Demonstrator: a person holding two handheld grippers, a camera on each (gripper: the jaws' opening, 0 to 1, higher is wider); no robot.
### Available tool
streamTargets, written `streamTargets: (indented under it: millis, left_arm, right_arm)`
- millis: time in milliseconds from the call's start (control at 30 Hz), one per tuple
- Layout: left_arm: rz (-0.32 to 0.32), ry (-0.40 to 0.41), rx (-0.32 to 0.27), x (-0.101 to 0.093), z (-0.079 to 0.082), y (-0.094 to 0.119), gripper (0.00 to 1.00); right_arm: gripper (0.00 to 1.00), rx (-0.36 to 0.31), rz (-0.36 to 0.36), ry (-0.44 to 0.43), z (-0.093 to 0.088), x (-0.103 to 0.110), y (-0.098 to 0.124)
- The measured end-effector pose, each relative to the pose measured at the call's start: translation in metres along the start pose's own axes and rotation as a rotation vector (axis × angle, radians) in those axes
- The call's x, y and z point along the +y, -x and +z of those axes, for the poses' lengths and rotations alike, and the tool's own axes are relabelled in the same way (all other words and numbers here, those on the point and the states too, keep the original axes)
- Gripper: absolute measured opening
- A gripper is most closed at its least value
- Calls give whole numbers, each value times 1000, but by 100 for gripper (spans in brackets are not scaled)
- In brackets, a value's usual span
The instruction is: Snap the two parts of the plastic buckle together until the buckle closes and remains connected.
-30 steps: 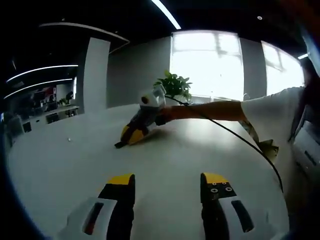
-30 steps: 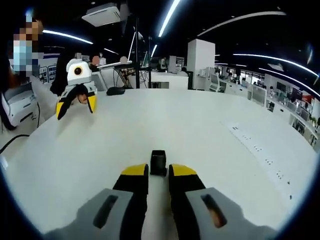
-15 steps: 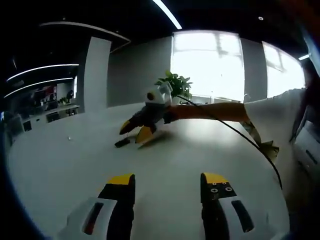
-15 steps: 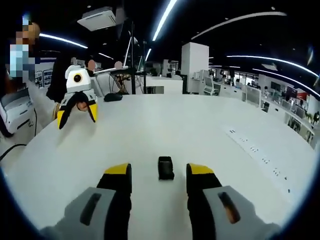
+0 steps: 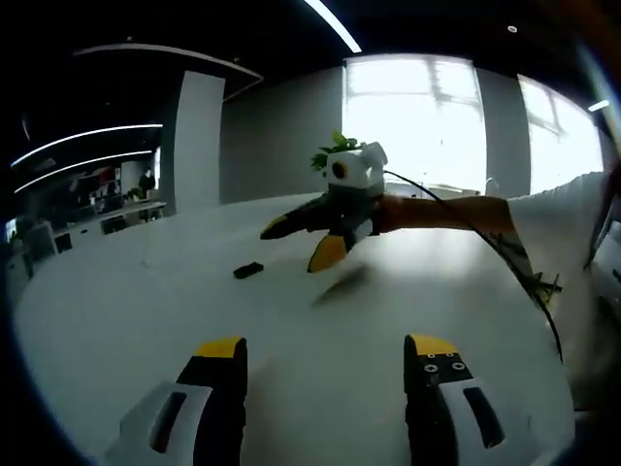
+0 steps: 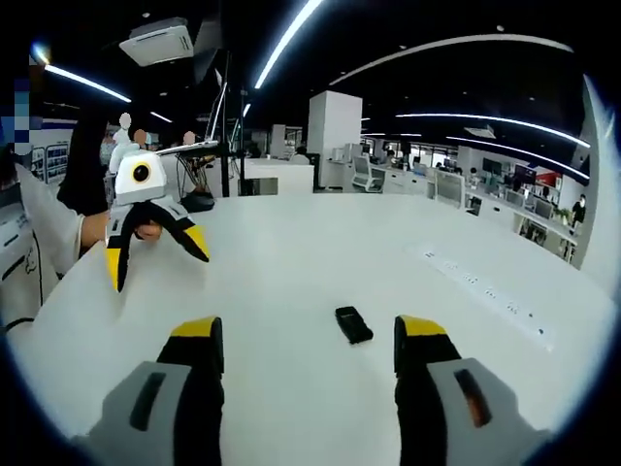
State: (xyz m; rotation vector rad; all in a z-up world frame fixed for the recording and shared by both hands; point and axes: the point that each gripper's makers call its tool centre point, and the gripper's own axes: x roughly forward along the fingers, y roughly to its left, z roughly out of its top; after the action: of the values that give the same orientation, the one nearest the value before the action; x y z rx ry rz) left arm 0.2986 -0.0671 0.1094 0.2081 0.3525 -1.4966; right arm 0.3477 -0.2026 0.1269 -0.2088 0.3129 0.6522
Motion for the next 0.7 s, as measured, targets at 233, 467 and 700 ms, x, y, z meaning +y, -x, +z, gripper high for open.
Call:
streamTargets:
  millis: [233,467,700]
  left_arm:
    - [-4,30,-33,0,9,4,67]
    - [-21,75,-65,-5,16,5,83]
    - [7,124,-134,-5,36,12,91]
  right_arm:
    - [87,10,-46,-19,0,25,13]
    - [94,-34,-134,-53,13,39,29]
    - [100,32,-295,-40,4,40,52]
